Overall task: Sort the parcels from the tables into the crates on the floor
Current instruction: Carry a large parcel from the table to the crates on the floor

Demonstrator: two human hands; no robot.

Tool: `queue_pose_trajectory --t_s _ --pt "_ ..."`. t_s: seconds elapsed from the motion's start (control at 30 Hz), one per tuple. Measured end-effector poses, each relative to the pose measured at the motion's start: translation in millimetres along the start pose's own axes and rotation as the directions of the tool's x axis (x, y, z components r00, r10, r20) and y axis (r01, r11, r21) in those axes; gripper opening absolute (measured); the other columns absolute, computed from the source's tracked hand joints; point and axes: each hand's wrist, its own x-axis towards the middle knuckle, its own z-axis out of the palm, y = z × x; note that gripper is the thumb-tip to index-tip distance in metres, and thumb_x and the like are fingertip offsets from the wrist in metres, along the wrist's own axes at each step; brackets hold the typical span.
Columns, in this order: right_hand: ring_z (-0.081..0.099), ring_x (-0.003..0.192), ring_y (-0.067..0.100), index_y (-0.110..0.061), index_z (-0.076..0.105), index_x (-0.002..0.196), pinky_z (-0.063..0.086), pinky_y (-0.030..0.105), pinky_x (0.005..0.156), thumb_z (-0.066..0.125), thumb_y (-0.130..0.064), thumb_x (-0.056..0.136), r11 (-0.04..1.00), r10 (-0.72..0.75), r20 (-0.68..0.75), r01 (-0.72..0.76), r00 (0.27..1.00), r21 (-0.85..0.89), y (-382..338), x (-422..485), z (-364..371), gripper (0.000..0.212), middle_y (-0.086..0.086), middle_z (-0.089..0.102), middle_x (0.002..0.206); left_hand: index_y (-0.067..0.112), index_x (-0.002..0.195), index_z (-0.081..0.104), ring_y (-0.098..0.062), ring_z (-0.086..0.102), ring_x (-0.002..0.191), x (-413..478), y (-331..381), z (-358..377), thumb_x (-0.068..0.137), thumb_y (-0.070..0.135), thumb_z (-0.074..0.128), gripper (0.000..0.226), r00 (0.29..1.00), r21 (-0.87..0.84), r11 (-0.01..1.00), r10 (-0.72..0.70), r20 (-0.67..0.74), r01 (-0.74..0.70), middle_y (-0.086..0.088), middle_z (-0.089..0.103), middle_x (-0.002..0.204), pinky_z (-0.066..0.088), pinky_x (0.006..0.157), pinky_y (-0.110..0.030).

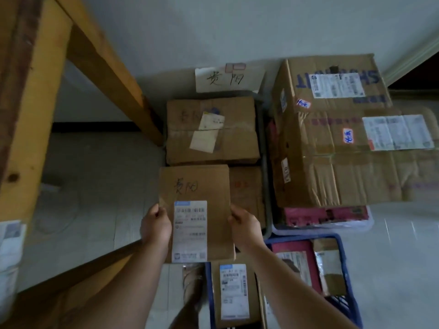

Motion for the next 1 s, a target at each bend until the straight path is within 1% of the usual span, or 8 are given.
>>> queue_pose_trajectory --t_s 0.07,0.17,0.27,0.47,0.57,0.7,0.83,1.0 --pt "0.057 0.079 -0.004 -0.029 0.06 0.128 0.038 0.0 0.05 0.04 -0.01 0.097 1.0 -0.004 -0.002 0.004 1.0 -0.009 1.5 9.0 6.7 0.042 -0.006 0.067 0.106 0.015 0.135 0.05 -0.03 0.055 0.112 10.1 1.5 3.1 0.102 0.025 0.035 0.038 1.0 -0.019 1.0 -0.006 -0.005 0.006 -0.01 0.057 0.131 0.043 0.085 -0.033" --pt "0.061 0.084 0.005 -0.03 0.058 0.13 0.045 0.007 0.061 0.039 -0.008 0.097 1.0 -0.016 -0.033 0.016 0.999 0.009 -1.6 25.6 13.7 0.044 -0.005 0.068 0.105 0.016 0.129 0.056 -0.029 0.056 0.1 28.8 8.1 10.4 0.102 0.023 0.036 0.035 1.0 -0.045 0.999 0.014 0.0 -0.014 -0.011 0.06 0.124 0.04 0.077 -0.032" --pt "0.058 0.09 0.008 -0.027 0.054 0.135 0.046 0.014 0.071 0.039 -0.009 0.097 1.0 -0.011 -0.073 0.013 0.997 0.016 -7.3 43.9 18.0 0.044 -0.002 0.065 0.119 0.022 0.121 0.061 -0.033 0.06 0.102 51.1 9.8 17.1 0.099 0.02 0.037 0.033 0.999 -0.085 0.996 -0.025 0.024 0.027 -0.008 0.064 0.117 0.048 0.085 -0.036" --pt "0.05 0.075 -0.002 -0.026 0.05 0.139 0.038 0.006 0.055 0.041 -0.01 0.099 1.0 -0.021 -0.073 0.02 0.997 -0.011 -8.3 59.9 29.1 0.043 -0.001 0.059 0.13 0.023 0.113 0.064 -0.029 0.061 0.092 69.6 -4.5 18.7 0.098 0.016 0.037 0.032 0.998 -0.099 0.995 -0.019 0.053 0.024 -0.005 0.066 0.103 0.05 0.085 -0.038" --pt "0.052 0.087 0.005 -0.027 0.042 0.143 0.04 0.011 0.061 0.043 -0.015 0.1 0.999 -0.009 -0.057 0.007 0.998 -0.04 -7.5 53.7 27.5 0.045 0.001 0.057 0.132 0.022 0.128 0.055 -0.032 0.059 0.103 61.9 -1.1 20.3 0.099 0.02 0.035 0.035 0.999 -0.019 1.0 0.009 0.036 -0.008 -0.008 0.063 0.118 0.049 0.088 -0.038" --pt "0.052 0.077 0.005 -0.026 0.029 0.149 0.038 0.015 0.059 0.044 -0.024 0.1 0.996 0.049 -0.065 -0.054 0.997 -0.076 -15.4 24.5 19.9 0.051 0.004 0.057 0.131 0.019 0.151 0.019 -0.036 0.041 0.13 32.9 10.0 12.1 0.099 0.038 0.039 0.059 0.999 0.171 0.984 0.052 0.006 -0.052 -0.011 0.032 0.15 0.043 0.098 -0.047" --pt "0.053 0.12 0.021 -0.022 0.033 0.148 0.041 0.026 0.087 0.047 -0.028 0.098 0.996 0.031 -0.109 -0.039 0.994 -0.075 -38.0 -25.7 0.3 0.053 0.005 0.05 0.141 0.021 0.151 0.016 -0.031 0.04 0.133 -19.7 35.8 -10.9 0.098 0.04 0.043 0.062 0.986 0.058 0.989 0.126 0.108 -0.133 -0.008 0.027 0.153 0.044 0.101 -0.045" --pt "0.048 0.126 0.019 -0.018 0.036 0.146 0.037 0.025 0.094 0.049 -0.027 0.098 0.995 -0.101 -0.202 0.098 0.974 -0.027 -95.3 -95.4 -30.7 0.051 0.004 0.048 0.143 0.025 0.15 0.02 -0.027 0.036 0.137 -89.3 78.2 -65.0 0.098 0.041 0.042 0.059 0.936 -0.138 0.955 0.287 0.204 -0.263 -0.004 0.029 0.154 0.034 0.109 -0.045"
